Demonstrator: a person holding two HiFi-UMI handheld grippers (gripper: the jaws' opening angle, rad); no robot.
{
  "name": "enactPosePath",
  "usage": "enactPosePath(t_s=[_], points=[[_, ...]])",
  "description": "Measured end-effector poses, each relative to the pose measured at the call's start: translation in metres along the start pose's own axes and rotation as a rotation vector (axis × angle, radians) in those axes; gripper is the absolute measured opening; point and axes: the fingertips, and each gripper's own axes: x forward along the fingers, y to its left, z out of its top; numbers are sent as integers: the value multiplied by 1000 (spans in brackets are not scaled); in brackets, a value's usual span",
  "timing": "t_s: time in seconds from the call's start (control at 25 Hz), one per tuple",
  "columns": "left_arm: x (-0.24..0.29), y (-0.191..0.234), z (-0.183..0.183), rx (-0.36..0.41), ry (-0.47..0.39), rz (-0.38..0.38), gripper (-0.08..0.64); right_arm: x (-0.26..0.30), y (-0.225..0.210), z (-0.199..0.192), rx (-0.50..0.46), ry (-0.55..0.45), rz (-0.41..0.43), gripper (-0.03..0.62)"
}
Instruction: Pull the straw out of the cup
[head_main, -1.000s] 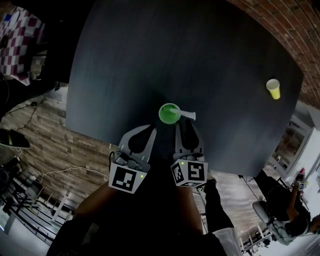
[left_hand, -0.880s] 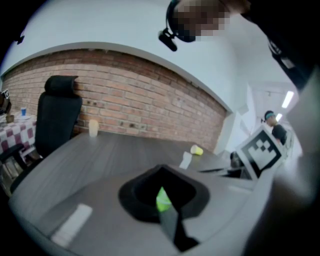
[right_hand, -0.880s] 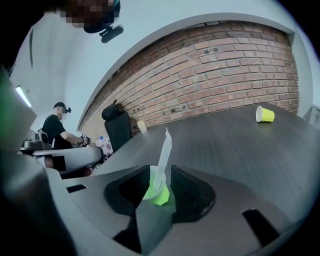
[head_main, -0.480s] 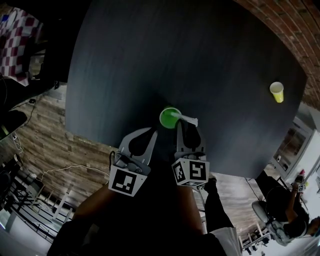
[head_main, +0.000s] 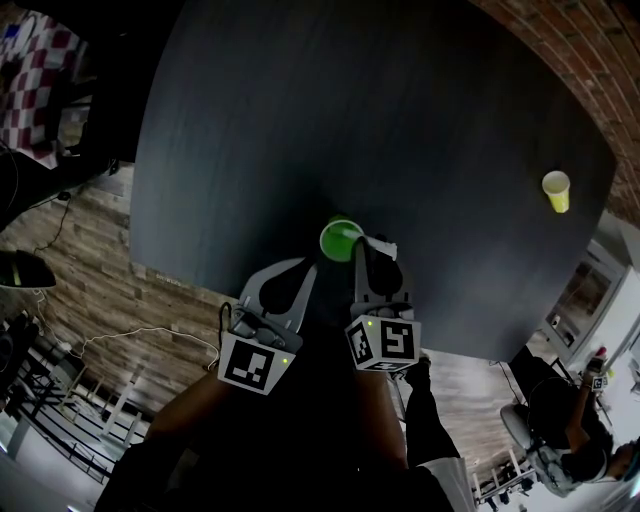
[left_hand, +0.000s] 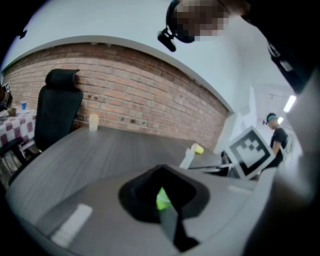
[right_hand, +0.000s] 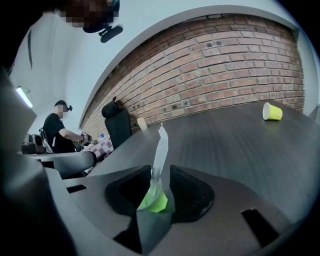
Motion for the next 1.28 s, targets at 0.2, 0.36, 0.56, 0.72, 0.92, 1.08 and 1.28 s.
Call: enactPosePath(t_s=[0.2, 0.36, 0.56, 0.72, 0.92, 1.08, 1.28], points=[[-2, 0, 1, 3, -2, 1, 5, 0, -1, 2, -6, -10, -4, 85], [-4, 0, -1, -4, -6, 12, 5, -1, 0, 3, -12, -20, 0, 74], [-8, 1, 0, -25, -17, 22, 5, -3, 3, 6, -14, -32, 1, 67], [-12, 3, -1, -8, -19, 24, 5, -5, 6, 5, -22, -36, 0, 58], [-18, 1, 0, 3, -24, 25, 5, -9, 7, 6, -27, -44, -1, 54], [-21, 0, 1, -3, -29, 25, 5, -12, 11, 9, -29, -59, 7, 51], [-26, -2, 3, 27, -24, 11, 5, -15, 16, 11, -32, -59, 0, 44]])
